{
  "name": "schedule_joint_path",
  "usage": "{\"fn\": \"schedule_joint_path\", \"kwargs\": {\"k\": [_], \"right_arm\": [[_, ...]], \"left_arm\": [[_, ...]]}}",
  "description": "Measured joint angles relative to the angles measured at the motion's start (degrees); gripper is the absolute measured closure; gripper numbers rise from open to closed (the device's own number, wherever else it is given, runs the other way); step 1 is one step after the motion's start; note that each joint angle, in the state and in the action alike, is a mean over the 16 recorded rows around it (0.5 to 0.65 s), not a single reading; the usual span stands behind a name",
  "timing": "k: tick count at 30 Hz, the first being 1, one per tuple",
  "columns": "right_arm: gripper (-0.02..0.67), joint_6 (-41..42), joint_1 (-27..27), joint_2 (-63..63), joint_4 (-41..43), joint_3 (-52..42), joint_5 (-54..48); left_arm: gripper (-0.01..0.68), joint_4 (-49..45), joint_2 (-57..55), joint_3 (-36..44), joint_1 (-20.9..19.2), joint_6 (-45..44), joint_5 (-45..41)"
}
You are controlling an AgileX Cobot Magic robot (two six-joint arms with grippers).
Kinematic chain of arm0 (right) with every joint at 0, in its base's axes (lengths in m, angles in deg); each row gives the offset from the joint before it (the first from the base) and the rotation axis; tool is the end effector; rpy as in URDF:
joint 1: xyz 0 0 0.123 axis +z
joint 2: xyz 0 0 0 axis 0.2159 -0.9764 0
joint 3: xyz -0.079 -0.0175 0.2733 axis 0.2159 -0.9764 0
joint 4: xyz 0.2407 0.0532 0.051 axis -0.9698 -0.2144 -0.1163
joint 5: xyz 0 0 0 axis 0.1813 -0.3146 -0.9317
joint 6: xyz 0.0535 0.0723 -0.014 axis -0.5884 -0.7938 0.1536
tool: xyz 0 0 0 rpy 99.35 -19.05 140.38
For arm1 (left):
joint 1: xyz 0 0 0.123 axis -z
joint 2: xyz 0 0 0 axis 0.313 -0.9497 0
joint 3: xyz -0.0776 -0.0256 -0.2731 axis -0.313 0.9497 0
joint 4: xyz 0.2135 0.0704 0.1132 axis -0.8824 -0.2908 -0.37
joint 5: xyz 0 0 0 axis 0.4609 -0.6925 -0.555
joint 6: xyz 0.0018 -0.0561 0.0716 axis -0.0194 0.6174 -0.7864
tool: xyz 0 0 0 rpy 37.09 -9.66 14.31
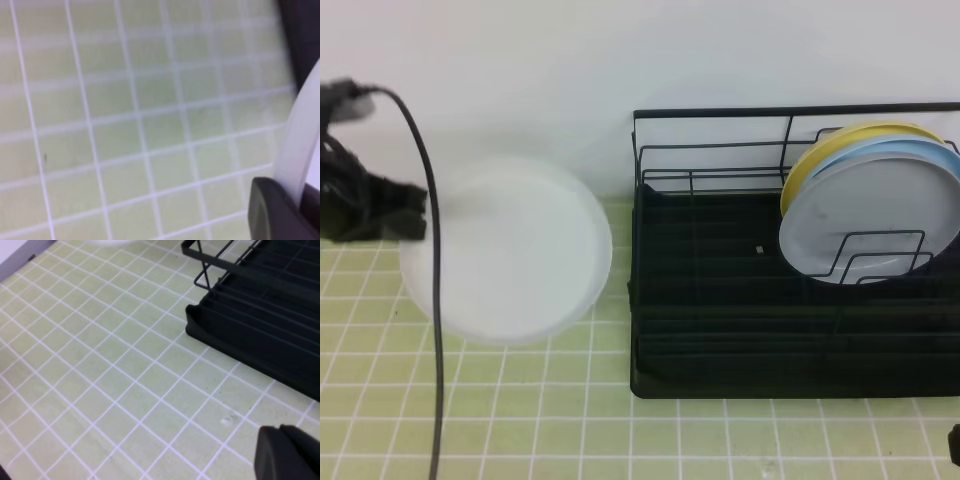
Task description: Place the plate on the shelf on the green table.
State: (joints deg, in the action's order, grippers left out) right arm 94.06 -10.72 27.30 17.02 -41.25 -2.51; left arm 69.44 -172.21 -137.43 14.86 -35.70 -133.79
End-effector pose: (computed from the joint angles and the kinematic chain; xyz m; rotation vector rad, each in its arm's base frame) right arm 0.1100 0.0557 0.2713 -0.5944 2.0922 0.5763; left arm 0.3369 -0.0185 0.2984 0.1555 2.5372 -0.5186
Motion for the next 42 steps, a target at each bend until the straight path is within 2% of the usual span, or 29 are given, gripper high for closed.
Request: {"fn": "schedule_joint_path", "kwargs": {"k": [6, 10, 14, 20, 24, 28, 34, 42], "right_arm": [[0.649, -0.7, 0.0, 0.0, -3.4, 0.0, 0.1], [0.642, -0.8, 0.0, 0.0, -9.2, 0.1, 1.4], [0.617, -0.9, 0.0, 0.0, -15.5, 0.2, 3.5], [0.546, -2.7, 0.0, -0.3, -23.1, 0.5, 6.2], [0.489, -5.0, 0.0, -1.3, -24.1, 0.7, 6.1], [0.442, -7.7, 0.0, -3.2, -23.2, 0.8, 5.2], [0.404, -10.7, 0.0, -7.0, -20.9, 1.3, 3.3], [0.39, -11.4, 0.0, -11.0, -18.7, 2.6, 1.6]], "left_arm": [[0.667, 1.6, 4.7, -3.6, 1.6, 0.1, -3.7], [0.667, 2.8, 6.6, -4.6, 5.0, 0.0, -5.8], [0.667, 2.1, 7.6, -4.8, 10.6, 1.1, -6.6], [0.667, -2.7, 7.9, -4.8, 21.1, 4.8, -5.4], [0.667, -5.9, 7.9, -4.8, 27.7, 7.0, -3.6], [0.667, -7.9, 7.9, -4.8, 32.3, 8.3, -2.0], [0.667, -9.1, 7.9, -4.8, 35.9, 8.8, -1.8], [0.667, -8.2, 7.9, -4.8, 36.8, 7.9, -3.2]]}}
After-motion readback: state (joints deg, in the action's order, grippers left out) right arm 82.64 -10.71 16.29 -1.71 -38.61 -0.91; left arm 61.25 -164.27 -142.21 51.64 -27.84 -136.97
